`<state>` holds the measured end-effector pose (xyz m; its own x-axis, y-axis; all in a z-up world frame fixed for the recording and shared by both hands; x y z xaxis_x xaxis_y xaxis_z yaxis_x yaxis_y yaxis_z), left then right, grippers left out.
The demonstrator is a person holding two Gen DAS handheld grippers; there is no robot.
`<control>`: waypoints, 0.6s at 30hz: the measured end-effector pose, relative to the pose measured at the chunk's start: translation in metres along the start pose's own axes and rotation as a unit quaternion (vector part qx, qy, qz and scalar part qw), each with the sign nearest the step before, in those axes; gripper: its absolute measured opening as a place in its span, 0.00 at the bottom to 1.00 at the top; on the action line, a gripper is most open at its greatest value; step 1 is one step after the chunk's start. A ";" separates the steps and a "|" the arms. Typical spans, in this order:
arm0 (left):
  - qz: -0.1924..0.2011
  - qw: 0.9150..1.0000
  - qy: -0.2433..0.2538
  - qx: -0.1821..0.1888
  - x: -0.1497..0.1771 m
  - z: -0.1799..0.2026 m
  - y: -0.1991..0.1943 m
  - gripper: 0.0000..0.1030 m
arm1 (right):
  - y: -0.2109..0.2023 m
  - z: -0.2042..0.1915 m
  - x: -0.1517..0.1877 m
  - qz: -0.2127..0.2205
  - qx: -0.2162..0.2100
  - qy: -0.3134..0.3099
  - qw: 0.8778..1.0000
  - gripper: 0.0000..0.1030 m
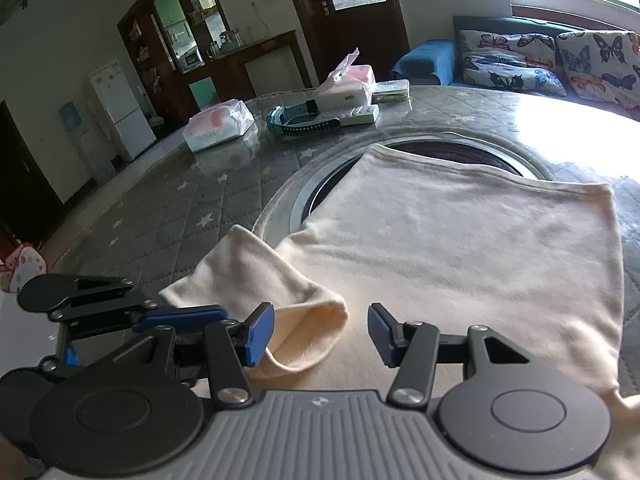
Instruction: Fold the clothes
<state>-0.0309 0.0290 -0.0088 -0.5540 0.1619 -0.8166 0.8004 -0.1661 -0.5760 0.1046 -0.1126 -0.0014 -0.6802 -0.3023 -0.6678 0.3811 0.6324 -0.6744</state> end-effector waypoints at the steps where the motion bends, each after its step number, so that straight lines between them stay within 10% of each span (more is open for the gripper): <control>1: 0.002 1.000 -0.004 -0.006 0.001 -0.003 -0.002 0.32 | 0.000 0.000 -0.001 0.003 0.001 0.004 1.000 0.51; 8: 0.017 0.997 -0.046 -0.058 0.005 -0.041 -0.021 0.43 | -0.007 0.011 -0.014 0.041 0.018 0.042 0.998 0.45; 18: -0.022 0.994 -0.061 -0.090 0.030 -0.061 -0.020 0.48 | 0.030 -0.001 -0.003 -0.025 0.015 0.004 1.000 0.39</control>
<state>-0.0495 0.0966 -0.0200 -0.6040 0.0440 -0.7958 0.7969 0.0167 -0.6039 0.1180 -0.0922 -0.0194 -0.7034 -0.3280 -0.6306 0.3653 0.5943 -0.7165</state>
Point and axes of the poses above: each gripper's, at about its wrist camera, not at the fingertips, and y roughly the way its jaws point, z to its right, x to its underside, the point moved 1 cm from there along y, roughly the way its jaws point, and after that the axes turned 3 degrees about y, right-handed, at the moved point
